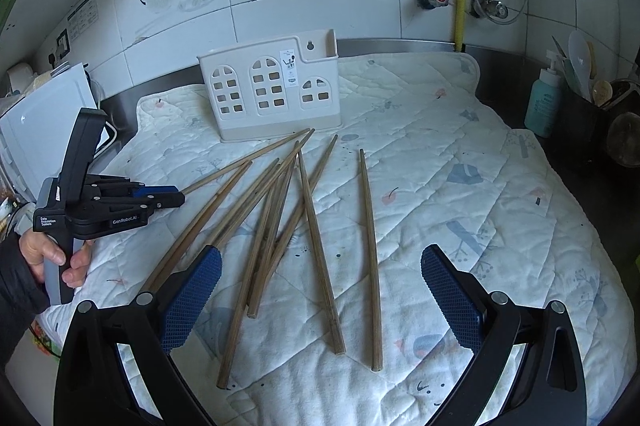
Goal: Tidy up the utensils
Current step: 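Reach the left tool down and grasp one wooden chopstick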
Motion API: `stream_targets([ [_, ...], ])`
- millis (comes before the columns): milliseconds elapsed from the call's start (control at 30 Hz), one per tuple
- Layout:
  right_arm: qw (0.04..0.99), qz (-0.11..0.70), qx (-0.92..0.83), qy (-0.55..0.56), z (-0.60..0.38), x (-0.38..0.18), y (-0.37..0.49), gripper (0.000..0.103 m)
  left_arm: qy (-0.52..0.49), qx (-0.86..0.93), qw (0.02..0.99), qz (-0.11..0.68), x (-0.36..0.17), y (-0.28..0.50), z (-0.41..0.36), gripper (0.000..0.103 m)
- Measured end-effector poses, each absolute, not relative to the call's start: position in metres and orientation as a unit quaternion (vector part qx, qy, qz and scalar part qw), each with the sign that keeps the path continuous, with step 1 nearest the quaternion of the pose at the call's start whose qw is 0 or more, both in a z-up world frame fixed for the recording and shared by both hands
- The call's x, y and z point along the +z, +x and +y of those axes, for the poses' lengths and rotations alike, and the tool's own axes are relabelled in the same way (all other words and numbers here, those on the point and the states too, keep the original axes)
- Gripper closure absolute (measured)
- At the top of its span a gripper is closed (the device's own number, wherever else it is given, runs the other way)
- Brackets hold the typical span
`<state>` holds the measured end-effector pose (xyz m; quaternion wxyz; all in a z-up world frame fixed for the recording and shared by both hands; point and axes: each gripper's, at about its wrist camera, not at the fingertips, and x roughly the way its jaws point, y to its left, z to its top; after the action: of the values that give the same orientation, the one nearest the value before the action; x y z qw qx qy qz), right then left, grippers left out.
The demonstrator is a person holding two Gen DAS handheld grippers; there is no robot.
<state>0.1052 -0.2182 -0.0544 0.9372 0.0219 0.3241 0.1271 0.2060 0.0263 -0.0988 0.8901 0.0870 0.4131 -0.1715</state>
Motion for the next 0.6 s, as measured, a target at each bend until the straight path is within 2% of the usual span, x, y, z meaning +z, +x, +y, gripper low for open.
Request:
stream_targets([
  [167, 0.936, 0.327, 0.125, 0.029, -0.2214, -0.0570, 0.1059, 0.006, 0.117, -0.165, 0.889, 0.411, -0.0984, 0.2036, 0.0171, 0.094],
  [600, 0.937, 0.328, 0.119, 0.031, -0.2203, -0.0567, 0.1041, 0.007, 0.083, -0.180, 0.885, 0.421, -0.0956, 0.2018, 0.0161, 0.096],
])
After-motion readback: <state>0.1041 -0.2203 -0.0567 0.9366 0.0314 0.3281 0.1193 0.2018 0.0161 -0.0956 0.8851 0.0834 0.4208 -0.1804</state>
